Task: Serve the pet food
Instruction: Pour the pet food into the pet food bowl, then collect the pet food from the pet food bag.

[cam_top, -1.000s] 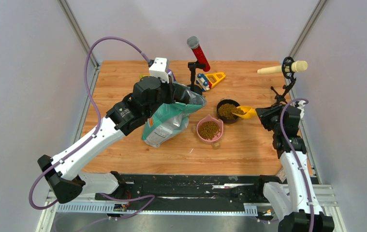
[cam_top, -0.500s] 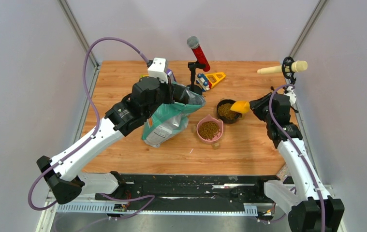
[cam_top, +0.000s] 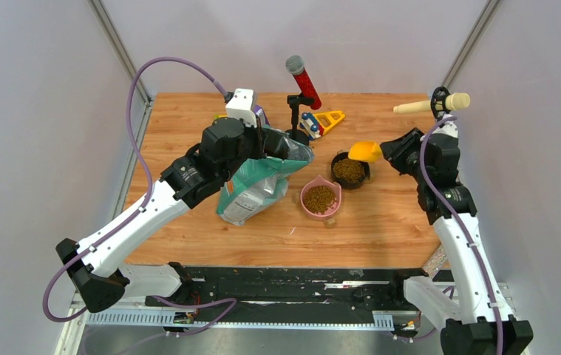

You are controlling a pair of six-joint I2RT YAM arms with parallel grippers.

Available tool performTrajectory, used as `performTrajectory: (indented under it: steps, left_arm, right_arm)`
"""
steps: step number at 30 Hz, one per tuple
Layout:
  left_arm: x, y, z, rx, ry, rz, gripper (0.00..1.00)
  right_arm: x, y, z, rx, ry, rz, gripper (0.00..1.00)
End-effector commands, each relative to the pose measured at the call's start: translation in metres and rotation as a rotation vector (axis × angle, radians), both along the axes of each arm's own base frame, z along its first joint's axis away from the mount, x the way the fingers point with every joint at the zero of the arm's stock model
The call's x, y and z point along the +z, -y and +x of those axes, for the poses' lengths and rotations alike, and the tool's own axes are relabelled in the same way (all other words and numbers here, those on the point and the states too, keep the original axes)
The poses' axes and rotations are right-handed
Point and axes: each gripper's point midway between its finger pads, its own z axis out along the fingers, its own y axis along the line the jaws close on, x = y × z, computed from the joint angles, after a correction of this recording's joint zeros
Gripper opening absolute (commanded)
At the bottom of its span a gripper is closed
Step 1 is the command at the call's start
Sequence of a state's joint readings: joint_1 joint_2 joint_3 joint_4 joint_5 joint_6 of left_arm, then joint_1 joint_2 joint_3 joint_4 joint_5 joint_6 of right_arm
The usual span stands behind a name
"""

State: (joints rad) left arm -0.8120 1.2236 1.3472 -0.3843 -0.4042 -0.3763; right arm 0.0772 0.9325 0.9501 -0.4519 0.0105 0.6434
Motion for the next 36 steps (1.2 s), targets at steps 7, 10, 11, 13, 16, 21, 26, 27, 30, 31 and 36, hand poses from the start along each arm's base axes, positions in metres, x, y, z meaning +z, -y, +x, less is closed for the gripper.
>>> performTrajectory:
  steps: [7,10,11,13,16,21,26,27,30,31,36]
  left_arm:
    - [0.034,-0.003,0.003,0.012,0.066,-0.036,0.00]
    - [0.034,-0.002,0.004,0.014,0.064,-0.031,0.00]
    - [0.035,-0.002,0.004,0.012,0.064,-0.032,0.00]
    - [0.034,-0.001,0.004,0.009,0.062,-0.033,0.00]
    - [0.034,0.000,0.004,0.008,0.060,-0.036,0.00]
    - [0.034,0.000,0.002,0.002,0.053,-0.038,0.00]
    - [0.035,0.001,0.000,-0.013,0.052,-0.038,0.00]
    - [0.035,0.001,0.000,-0.017,0.052,-0.039,0.00]
    - [0.036,0.002,-0.001,-0.023,0.053,-0.040,0.00]
    - [0.036,0.002,-0.002,-0.025,0.053,-0.040,0.00]
    - [0.037,0.005,-0.003,-0.042,0.055,-0.049,0.00]
  right_arm:
    - [0.161,-0.084,-0.079,0.547,0.458,0.150,0.00]
    - [0.178,-0.104,-0.107,0.711,0.511,0.203,0.00]
    - [0.180,-0.112,-0.117,0.786,0.520,0.218,0.00]
    - [0.183,-0.120,-0.126,0.868,0.520,0.247,0.00]
    - [0.184,-0.128,-0.120,0.893,0.515,0.251,0.00]
    - [0.181,-0.148,-0.098,0.857,0.499,0.173,0.00]
    - [0.158,-0.178,-0.072,0.845,0.390,0.066,0.00]
    - [0.152,-0.181,-0.065,0.810,0.365,0.026,0.00]
    - [0.133,-0.182,-0.051,0.719,0.265,-0.094,0.00]
    - [0.125,-0.180,-0.047,0.688,0.219,-0.136,0.00]
    - [0.083,-0.168,-0.029,0.530,0.005,-0.367,0.00]
